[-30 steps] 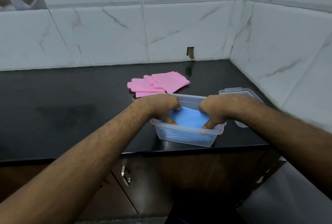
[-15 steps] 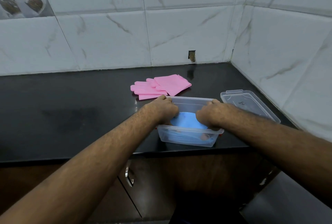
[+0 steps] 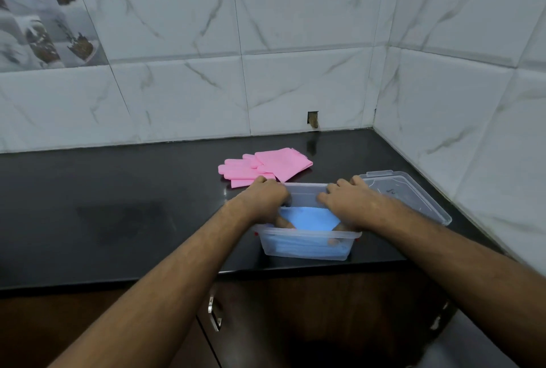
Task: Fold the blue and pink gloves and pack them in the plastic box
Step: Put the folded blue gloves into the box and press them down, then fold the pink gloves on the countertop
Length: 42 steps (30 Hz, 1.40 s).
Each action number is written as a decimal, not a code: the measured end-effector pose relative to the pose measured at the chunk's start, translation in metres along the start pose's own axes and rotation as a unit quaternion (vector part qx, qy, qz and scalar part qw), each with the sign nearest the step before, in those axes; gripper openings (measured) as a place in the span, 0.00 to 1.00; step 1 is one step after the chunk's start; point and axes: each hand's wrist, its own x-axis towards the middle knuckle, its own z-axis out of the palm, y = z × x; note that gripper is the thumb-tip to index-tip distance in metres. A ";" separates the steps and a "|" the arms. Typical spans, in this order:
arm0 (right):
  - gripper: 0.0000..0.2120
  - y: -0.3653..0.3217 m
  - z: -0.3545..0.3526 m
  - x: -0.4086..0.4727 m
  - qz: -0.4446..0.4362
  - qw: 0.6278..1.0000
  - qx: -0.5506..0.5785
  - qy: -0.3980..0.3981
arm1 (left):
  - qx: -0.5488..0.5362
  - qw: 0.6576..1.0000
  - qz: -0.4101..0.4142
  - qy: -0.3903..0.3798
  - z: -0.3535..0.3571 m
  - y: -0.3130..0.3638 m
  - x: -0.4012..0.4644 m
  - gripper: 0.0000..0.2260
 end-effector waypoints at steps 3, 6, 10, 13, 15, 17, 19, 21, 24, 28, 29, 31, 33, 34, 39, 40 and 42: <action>0.29 0.012 -0.002 -0.023 0.004 0.991 0.115 0.062 | -0.120 0.987 -0.025 0.105 -0.006 -0.003 -0.018 0.20; 0.20 0.023 0.011 -0.046 -0.023 0.970 0.223 0.095 | -0.302 0.942 -0.012 0.146 -0.001 0.009 -0.040 0.15; 0.23 0.025 0.047 -0.069 -0.091 0.943 0.295 0.124 | -0.262 0.964 0.024 0.051 0.018 0.028 -0.054 0.22; 0.17 0.020 0.074 -0.069 -0.098 0.933 0.284 0.198 | -0.158 0.983 0.010 0.097 0.029 0.031 -0.049 0.21; 0.12 0.014 0.086 -0.066 -0.086 0.926 0.266 0.253 | -0.125 0.986 -0.005 0.115 0.032 0.031 -0.042 0.21; 0.13 0.006 0.092 -0.063 -0.064 0.919 0.254 0.294 | -0.074 0.991 -0.020 0.114 0.033 0.028 -0.033 0.24; 0.15 0.001 0.094 -0.060 -0.040 0.915 0.242 0.320 | -0.019 0.990 -0.036 0.133 0.035 0.025 -0.024 0.26; 0.14 -0.005 0.094 -0.056 -0.014 0.908 0.236 0.345 | -0.013 0.983 -0.052 0.178 0.043 0.023 -0.017 0.27; 0.14 -0.013 0.091 -0.049 0.018 0.897 0.252 0.362 | -0.090 0.955 -0.092 0.268 0.063 0.029 -0.008 0.35; 0.19 -0.024 0.083 -0.040 0.077 0.897 0.207 0.382 | -0.205 0.929 -0.143 0.272 0.094 0.043 0.004 0.46; 0.20 -0.027 0.081 -0.036 0.093 0.897 0.194 0.386 | -0.224 0.932 -0.148 0.244 0.100 0.045 0.006 0.46; 0.22 -0.032 0.079 -0.029 0.127 0.897 0.174 0.386 | -0.229 0.941 -0.146 0.202 0.107 0.043 0.011 0.45; 0.26 -0.034 0.077 -0.021 0.151 0.902 0.163 0.370 | -0.237 0.943 -0.146 0.183 0.110 0.040 0.014 0.44; 0.27 -0.035 0.077 -0.016 0.163 0.903 0.158 0.364 | -0.244 0.941 -0.151 0.177 0.110 0.037 0.014 0.43; 0.31 -0.052 0.080 -0.004 0.236 0.887 0.169 0.359 | -0.255 0.932 -0.191 0.175 0.113 0.022 0.022 0.42; 0.30 -0.061 0.082 -0.005 0.226 0.885 0.157 0.376 | -0.257 0.929 -0.200 0.177 0.114 0.019 0.024 0.41; 0.26 -0.078 0.085 -0.004 0.151 0.893 0.140 0.401 | -0.263 0.922 -0.215 0.186 0.116 0.013 0.027 0.41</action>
